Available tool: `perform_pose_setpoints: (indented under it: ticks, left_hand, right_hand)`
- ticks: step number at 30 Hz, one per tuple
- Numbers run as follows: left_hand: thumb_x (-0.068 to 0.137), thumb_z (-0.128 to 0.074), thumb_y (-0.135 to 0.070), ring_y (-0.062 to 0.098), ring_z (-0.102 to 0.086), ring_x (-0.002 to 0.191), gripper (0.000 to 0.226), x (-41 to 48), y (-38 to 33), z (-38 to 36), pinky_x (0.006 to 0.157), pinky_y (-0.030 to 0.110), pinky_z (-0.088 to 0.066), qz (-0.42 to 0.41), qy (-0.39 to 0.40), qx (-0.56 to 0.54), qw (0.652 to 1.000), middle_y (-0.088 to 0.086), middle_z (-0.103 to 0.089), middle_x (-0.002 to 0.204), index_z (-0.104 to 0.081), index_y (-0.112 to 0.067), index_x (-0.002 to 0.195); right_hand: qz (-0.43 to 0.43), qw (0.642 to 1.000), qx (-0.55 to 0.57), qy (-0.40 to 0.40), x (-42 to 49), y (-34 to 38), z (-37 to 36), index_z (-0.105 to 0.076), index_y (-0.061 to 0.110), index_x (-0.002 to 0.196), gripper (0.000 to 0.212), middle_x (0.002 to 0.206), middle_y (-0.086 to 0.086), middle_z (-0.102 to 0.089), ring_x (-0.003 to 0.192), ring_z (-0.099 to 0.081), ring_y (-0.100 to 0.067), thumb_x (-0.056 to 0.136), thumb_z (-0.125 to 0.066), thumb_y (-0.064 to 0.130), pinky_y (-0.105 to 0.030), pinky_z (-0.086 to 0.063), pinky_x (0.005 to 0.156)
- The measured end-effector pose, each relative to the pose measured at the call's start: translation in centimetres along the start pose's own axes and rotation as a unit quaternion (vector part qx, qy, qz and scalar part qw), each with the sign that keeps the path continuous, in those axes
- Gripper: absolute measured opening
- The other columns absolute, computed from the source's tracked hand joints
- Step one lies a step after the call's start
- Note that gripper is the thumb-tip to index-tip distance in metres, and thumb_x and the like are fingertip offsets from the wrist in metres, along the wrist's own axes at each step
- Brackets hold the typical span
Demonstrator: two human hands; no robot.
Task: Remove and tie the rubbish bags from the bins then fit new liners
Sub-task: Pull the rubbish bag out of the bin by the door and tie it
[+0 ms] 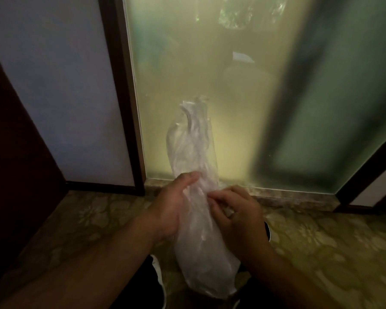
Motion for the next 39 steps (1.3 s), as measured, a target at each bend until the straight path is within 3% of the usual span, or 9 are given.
perform_pose_setpoints:
  ticks: [5, 9, 12, 17, 22, 31, 35, 37, 39]
  left_hand:
    - [0.089, -0.066, -0.041, 0.019, -0.071, 0.102, 0.023, 0.5, 0.0, 0.0, 0.099, 0.048, -0.052, -0.075, -0.026, 0.121, 0.989, -0.004, -0.076, 0.103, -0.079, -0.025, 0.099]
    - [0.096, -0.054, -0.045, 0.021, -0.068, 0.107, 0.030, 1.0, -0.2, 0.3, 0.099, 0.049, -0.050, -0.181, -0.118, 0.103, 0.971, -0.005, -0.074, 0.110, -0.078, -0.027, 0.097]
    - [0.101, -0.051, -0.035, 0.020, -0.073, 0.084, 0.031, 1.4, -1.0, 0.5, 0.091, 0.043, -0.052, -0.226, -0.135, 0.112, 0.958, -0.001, -0.073, 0.072, -0.070, -0.019, 0.081]
    - [0.092, -0.064, -0.037, -0.003, -0.065, 0.068, 0.013, 1.3, -1.5, -0.7, 0.065, 0.015, -0.047, -0.222, 0.012, 0.367, 0.903, -0.018, -0.067, 0.066, -0.067, -0.031, 0.081]
    - [0.094, -0.066, -0.021, -0.001, -0.064, 0.097, 0.020, 1.6, -0.1, -1.7, 0.082, 0.015, -0.050, -0.274, 0.120, 0.505, 0.810, -0.014, -0.067, 0.103, -0.064, -0.023, 0.114]
    - [0.098, -0.054, -0.032, 0.003, -0.057, 0.061, 0.024, 0.7, 0.1, -0.9, 0.059, 0.015, -0.047, -0.187, 0.098, 0.454, 0.866, -0.007, -0.062, 0.070, -0.067, -0.012, 0.103]
    - [0.104, -0.046, -0.020, 0.003, -0.053, 0.058, 0.027, 0.7, -0.2, -1.6, 0.058, 0.017, -0.045, -0.158, 0.098, 0.452, 0.873, -0.015, -0.057, 0.059, -0.067, -0.018, 0.087]
    - [0.105, -0.042, -0.014, 0.000, -0.056, 0.062, 0.029, 0.4, 0.0, -2.0, 0.056, 0.013, -0.044, -0.136, 0.123, 0.443, 0.878, -0.014, -0.059, 0.069, -0.062, -0.017, 0.085]
    - [0.105, -0.044, -0.013, -0.007, -0.057, 0.064, 0.021, 0.4, 0.3, -2.2, 0.060, 0.012, -0.041, -0.139, 0.130, 0.459, 0.868, -0.012, -0.058, 0.080, -0.061, -0.013, 0.092]
  right_hand:
    - [0.022, 0.999, -0.002, 0.049, -0.4, 0.6, -0.7, -0.066, 0.028, 0.085, 0.014, 0.083, 0.016, -0.064, 0.078, -0.058, -0.001, 0.084, -0.070, 0.015, -0.022, -0.048, 0.069]
    - [-0.156, 0.938, 0.301, 0.076, -0.9, 0.6, -0.7, -0.061, 0.031, 0.087, 0.025, 0.095, 0.002, -0.071, 0.090, -0.069, -0.013, 0.082, -0.069, 0.008, -0.027, -0.056, 0.078]
    - [-0.251, 0.897, 0.364, 0.003, 0.5, 0.2, 0.4, -0.064, 0.019, 0.093, 0.013, 0.096, -0.004, -0.071, 0.086, -0.068, -0.012, 0.080, -0.062, 0.019, -0.025, -0.053, 0.072]
    - [-0.190, 0.952, 0.186, 0.151, 4.3, -0.6, 2.7, -0.075, 0.018, 0.109, 0.069, 0.108, 0.001, -0.075, 0.103, -0.070, -0.016, 0.074, -0.062, 0.076, -0.037, -0.055, 0.089]
    - [-0.231, 0.886, 0.353, 0.192, 5.0, 1.3, 1.8, -0.072, 0.003, 0.107, 0.050, 0.108, -0.023, -0.071, 0.095, -0.069, -0.033, 0.084, -0.072, 0.047, -0.050, -0.051, 0.084]
    - [-0.215, 0.905, 0.365, 0.032, 5.3, 1.8, 3.7, -0.070, 0.009, 0.106, 0.036, 0.096, -0.008, -0.078, 0.090, -0.074, -0.017, 0.097, -0.057, 0.042, -0.029, -0.058, 0.072]
    - [-0.174, 0.886, 0.373, 0.213, 4.1, 0.7, 4.0, -0.063, 0.007, 0.120, 0.078, 0.112, -0.034, -0.062, 0.092, -0.064, -0.038, 0.074, -0.072, 0.068, -0.050, -0.052, 0.081]
    - [-0.163, 0.897, 0.292, 0.288, 3.5, 0.5, 3.7, -0.057, 0.031, 0.138, 0.074, 0.123, -0.016, -0.067, 0.108, -0.067, -0.024, 0.073, -0.076, 0.061, -0.049, -0.057, 0.092]
    - [-0.155, 0.918, 0.261, 0.257, 3.5, 1.0, 3.3, -0.067, 0.032, 0.126, 0.056, 0.113, -0.006, -0.072, 0.090, -0.070, -0.020, 0.078, -0.071, 0.062, -0.047, -0.059, 0.076]
Point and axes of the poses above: each hand's wrist, its own x-axis towards the middle knuckle, its own z-axis out of the back of the hand, y = z × x, the point moved 2 cm from there along x, towards the middle knuckle
